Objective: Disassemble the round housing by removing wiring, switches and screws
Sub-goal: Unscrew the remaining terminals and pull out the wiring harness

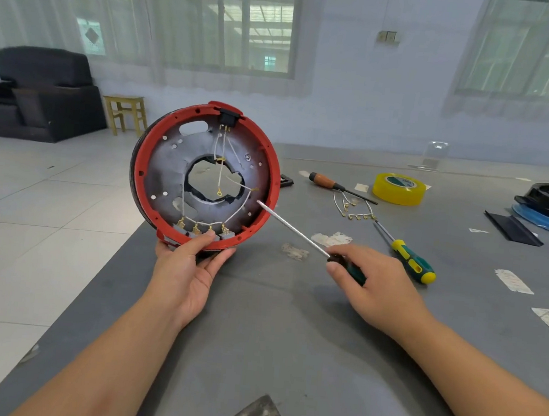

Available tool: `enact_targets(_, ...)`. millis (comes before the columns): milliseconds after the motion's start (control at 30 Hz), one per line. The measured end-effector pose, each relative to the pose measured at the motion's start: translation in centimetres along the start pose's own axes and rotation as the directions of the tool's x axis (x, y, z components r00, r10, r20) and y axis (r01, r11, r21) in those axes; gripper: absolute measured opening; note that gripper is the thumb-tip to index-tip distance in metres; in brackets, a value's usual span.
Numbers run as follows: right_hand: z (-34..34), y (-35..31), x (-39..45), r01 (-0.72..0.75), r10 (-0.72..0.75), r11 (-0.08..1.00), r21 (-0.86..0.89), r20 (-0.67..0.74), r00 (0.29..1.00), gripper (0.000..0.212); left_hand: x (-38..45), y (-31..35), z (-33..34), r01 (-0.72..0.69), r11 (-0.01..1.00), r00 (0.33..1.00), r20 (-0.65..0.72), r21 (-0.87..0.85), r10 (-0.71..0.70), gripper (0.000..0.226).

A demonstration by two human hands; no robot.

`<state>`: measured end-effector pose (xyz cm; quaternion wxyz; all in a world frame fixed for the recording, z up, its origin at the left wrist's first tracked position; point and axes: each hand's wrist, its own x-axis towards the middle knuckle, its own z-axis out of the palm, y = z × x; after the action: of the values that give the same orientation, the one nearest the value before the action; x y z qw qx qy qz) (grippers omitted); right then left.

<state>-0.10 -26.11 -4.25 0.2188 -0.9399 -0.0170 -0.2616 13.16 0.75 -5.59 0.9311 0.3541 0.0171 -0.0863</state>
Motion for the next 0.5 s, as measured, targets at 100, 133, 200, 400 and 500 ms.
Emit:
enact_targets(100,0.3,-0.2,0.3,0.084,-0.067,0.988,-0.127,0.137,0.988,0.033,0.0,-0.2,0.1,0.011,1.000,1.000,0.027,0.018,-0.011,0.063)
enact_targets(133,0.3,-0.3,0.5,0.108,-0.079,0.979,-0.175,0.165,0.983,0.035,0.0,-0.3,0.2,0.013,1.000,0.999,0.039,0.024,-0.014,0.063)
enact_targets(200,0.2,-0.4,0.8,0.142,-0.092,0.957,-0.254,0.201,0.975,0.041,-0.1,-0.3,0.1,0.016,0.999,0.998,0.060,0.038,-0.019,0.063)
enact_targets(400,-0.5,-0.3,1.0,0.192,-0.084,0.913,-0.361,0.293,0.952,0.056,-0.2,-0.4,0.3,0.018,0.997,0.995,0.093,0.075,-0.025,0.064)
enact_targets(500,-0.9,-0.4,1.2,0.203,-0.090,0.903,-0.379,0.296,0.951,0.050,-0.3,-0.4,0.4,0.016,0.996,0.995,0.097,0.084,-0.024,0.062)
